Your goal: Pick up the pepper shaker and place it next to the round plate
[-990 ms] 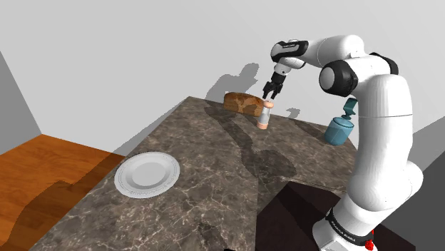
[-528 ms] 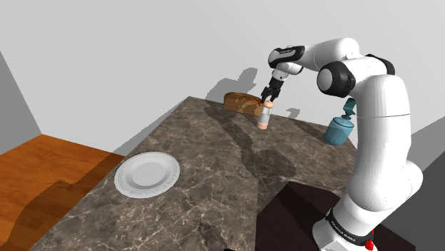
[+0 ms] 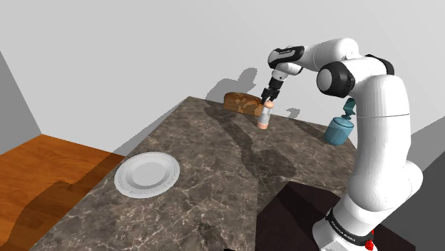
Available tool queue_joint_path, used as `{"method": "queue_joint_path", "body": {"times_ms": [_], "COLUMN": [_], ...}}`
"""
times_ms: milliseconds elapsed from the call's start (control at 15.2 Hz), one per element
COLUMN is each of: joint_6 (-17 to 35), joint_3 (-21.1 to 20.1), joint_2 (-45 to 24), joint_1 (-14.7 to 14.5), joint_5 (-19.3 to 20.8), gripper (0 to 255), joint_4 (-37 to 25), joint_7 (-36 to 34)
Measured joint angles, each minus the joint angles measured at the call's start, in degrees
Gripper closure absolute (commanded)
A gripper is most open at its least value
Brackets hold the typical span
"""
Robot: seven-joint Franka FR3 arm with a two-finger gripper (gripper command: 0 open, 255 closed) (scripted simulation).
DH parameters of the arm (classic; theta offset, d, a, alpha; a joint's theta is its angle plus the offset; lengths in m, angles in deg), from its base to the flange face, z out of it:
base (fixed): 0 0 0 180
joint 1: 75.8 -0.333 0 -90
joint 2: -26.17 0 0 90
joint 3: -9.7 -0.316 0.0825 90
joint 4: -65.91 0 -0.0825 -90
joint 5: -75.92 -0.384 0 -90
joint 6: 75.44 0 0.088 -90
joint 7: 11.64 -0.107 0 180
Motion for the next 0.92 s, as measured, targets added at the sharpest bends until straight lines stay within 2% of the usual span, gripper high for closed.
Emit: {"method": "queue_joint_path", "body": {"times_ms": [528,924], "joint_6": [0.00,-3.27], "joint_3": [0.00,0.22], "joint_2": [0.00,0.74], "joint_1": [0.00,0.14], "joint_5": [0.00,0.54], "gripper": [255,255], "joint_4": [0.00,-2.73], "joint_7": [0.00,-1.01]}}
